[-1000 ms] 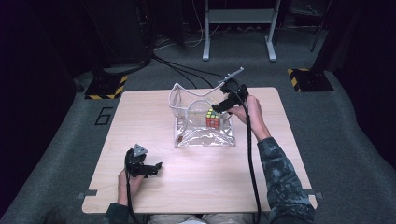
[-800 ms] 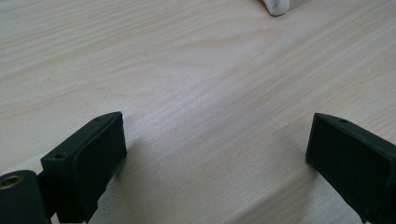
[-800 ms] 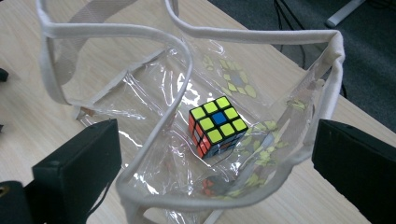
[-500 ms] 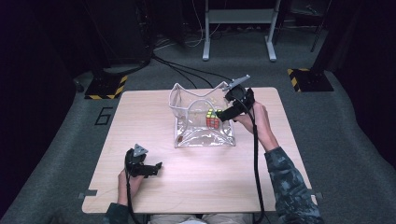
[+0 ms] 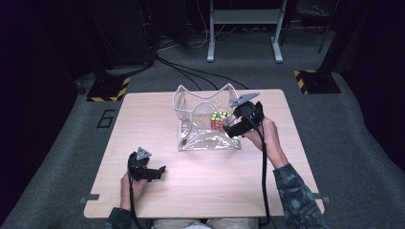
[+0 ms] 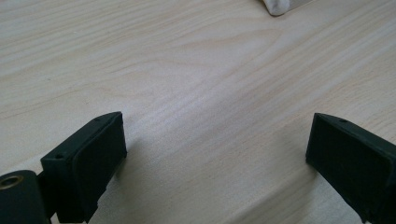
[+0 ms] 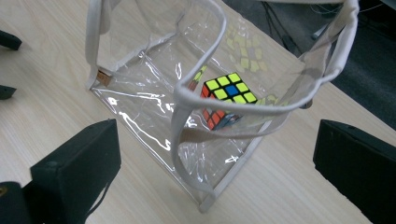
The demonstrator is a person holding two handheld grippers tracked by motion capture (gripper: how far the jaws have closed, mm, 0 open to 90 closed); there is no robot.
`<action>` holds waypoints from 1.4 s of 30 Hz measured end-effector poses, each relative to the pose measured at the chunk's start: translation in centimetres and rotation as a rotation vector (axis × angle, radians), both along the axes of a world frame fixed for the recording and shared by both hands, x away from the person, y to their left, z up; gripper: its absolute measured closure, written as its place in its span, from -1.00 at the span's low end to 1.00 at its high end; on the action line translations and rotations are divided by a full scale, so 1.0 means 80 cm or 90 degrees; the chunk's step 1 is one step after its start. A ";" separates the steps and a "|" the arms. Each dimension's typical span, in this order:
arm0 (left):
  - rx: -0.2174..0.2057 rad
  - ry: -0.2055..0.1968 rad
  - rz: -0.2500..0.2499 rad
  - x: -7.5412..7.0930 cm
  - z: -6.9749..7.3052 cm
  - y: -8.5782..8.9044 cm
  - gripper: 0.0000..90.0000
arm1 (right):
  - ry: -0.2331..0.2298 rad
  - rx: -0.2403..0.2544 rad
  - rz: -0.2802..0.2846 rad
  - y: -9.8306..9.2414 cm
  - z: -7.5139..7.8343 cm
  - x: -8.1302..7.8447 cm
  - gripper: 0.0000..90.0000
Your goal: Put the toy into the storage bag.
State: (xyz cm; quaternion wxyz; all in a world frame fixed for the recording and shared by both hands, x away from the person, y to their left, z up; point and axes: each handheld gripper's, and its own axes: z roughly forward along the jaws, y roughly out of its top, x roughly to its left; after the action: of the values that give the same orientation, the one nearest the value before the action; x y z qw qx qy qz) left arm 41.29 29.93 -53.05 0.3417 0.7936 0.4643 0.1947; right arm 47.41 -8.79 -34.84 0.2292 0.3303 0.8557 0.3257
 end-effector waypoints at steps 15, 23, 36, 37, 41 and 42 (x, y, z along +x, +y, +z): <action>0.000 0.000 0.000 0.000 0.000 0.000 -0.90 | 0.050 -0.019 -0.007 -0.012 -0.073 -0.029 -1.00; 0.000 0.000 0.000 0.000 0.000 0.000 -0.90 | 0.054 -0.010 -0.031 -0.025 -0.123 -0.041 -1.00; 0.000 0.000 0.000 0.000 0.000 0.000 -0.90 | 0.068 0.016 -0.082 -0.051 -0.214 -0.070 -1.00; 0.000 0.000 0.000 0.000 0.000 0.000 -0.90 | 0.067 0.021 -0.088 -0.052 -0.217 -0.072 -1.00; 0.000 0.000 0.000 0.000 0.000 0.000 -0.90 | 0.069 0.075 -0.083 -0.062 -0.226 -0.073 -1.00; 0.000 0.000 0.001 0.000 0.000 0.000 -0.90 | 0.077 0.079 -0.080 -0.064 -0.226 -0.071 -1.00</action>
State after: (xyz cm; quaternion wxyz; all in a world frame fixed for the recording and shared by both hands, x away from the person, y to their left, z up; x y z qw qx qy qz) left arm 41.29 29.93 -53.04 0.3415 0.7935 0.4646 0.1947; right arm 41.73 -13.88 -52.94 0.1764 0.4159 0.8239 0.3423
